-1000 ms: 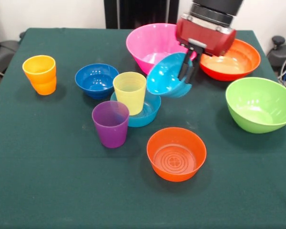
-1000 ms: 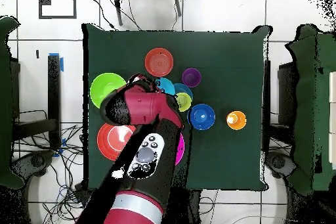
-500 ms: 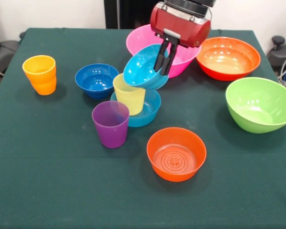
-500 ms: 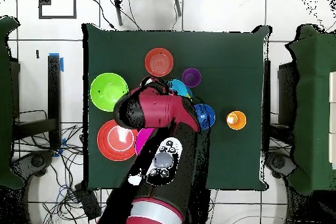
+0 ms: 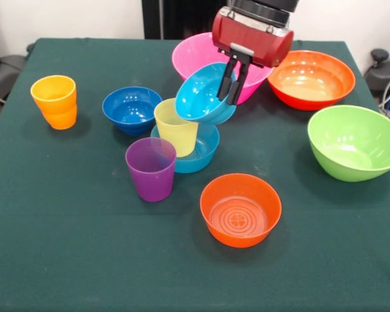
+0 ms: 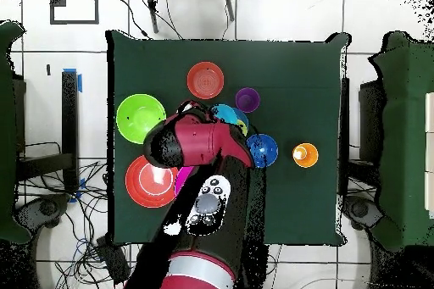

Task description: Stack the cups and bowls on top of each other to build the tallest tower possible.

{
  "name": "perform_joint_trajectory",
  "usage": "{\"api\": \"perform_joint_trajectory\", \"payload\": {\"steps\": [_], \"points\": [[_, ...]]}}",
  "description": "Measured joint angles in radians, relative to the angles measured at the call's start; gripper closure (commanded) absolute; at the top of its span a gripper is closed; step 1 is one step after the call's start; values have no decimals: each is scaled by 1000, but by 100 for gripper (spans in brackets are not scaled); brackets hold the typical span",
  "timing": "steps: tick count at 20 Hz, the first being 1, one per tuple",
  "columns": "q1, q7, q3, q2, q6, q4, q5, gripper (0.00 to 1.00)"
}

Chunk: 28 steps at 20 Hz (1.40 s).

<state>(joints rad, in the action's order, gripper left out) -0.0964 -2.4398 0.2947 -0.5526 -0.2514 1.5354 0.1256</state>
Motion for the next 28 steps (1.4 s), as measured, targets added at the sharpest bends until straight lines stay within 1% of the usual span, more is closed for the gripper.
{"api": "perform_joint_trajectory", "payload": {"steps": [8, 12, 22, 28], "points": [[5, 0, -13, 0, 0, 4, 17, 100], [23, 0, -25, -3, 0, 6, 32, 100], [103, 0, -79, -34, 0, 14, 83, 100], [124, 0, -93, -49, 0, 21, 107, 100]]}}
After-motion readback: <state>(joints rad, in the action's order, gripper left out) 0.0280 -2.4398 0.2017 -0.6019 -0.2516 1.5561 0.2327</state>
